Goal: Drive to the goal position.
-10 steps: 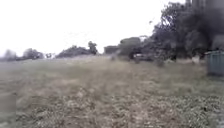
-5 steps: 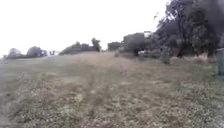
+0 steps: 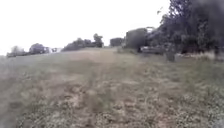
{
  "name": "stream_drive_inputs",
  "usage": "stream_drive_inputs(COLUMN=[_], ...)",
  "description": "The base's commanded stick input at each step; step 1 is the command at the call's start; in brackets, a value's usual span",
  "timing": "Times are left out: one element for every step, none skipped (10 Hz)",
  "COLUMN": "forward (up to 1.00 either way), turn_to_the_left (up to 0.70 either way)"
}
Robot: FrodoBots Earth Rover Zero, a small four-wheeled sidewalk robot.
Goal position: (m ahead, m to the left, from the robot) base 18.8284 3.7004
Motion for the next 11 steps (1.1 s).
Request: stream_drive_inputs(forward=[0.70,0.70,0.70,0.70,0.70,0.70,0.70,0.70,0.70,0.70,0.70], turn_to_the_left=[0.00,0.00,0.00,0.00,0.00,0.00,0.00,0.00,0.00,0.00,0.00])
